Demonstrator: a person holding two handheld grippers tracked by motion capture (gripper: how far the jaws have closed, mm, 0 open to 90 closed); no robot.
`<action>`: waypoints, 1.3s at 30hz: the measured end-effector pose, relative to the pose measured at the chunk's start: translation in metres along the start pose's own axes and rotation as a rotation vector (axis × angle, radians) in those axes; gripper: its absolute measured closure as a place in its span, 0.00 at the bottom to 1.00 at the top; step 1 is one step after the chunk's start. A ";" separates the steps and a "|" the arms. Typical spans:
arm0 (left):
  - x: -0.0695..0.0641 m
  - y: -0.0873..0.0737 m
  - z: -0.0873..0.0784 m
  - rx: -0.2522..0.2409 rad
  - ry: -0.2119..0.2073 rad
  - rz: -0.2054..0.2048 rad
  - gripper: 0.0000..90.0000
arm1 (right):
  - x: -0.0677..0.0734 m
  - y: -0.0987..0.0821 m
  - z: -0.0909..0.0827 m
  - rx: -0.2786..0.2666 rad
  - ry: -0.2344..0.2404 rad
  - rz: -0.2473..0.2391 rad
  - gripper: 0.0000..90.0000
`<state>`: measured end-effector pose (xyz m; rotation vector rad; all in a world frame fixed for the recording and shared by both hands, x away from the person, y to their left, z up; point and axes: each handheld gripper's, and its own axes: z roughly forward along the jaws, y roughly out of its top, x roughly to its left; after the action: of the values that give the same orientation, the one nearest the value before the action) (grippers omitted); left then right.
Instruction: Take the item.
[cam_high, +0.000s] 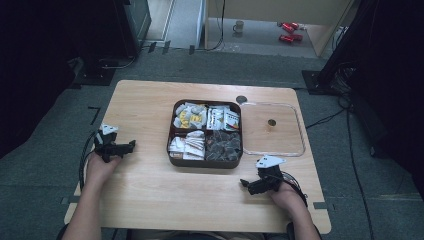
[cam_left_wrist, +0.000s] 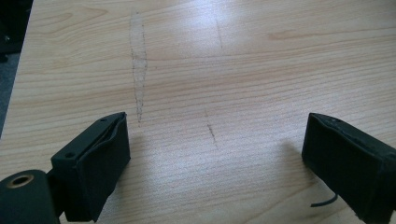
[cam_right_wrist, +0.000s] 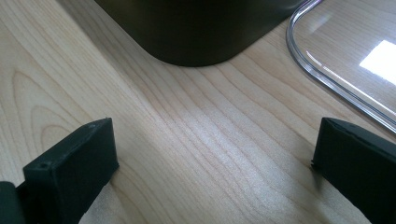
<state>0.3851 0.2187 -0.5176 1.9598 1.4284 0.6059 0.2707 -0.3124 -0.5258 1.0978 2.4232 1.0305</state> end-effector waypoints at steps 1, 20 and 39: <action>0.000 0.000 0.000 0.000 0.000 0.000 0.08 | 0.000 0.000 0.000 0.000 0.000 0.000 0.00; 0.000 0.000 0.000 0.000 0.000 0.000 0.08 | 0.000 0.000 0.000 0.000 0.000 0.000 0.00; -0.003 0.003 0.001 0.009 0.025 -0.024 0.09 | 0.000 0.000 0.000 0.000 0.000 0.000 0.00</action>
<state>0.3866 0.2149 -0.5166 1.9461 1.4698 0.6160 0.2707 -0.3124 -0.5257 1.0979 2.4233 1.0305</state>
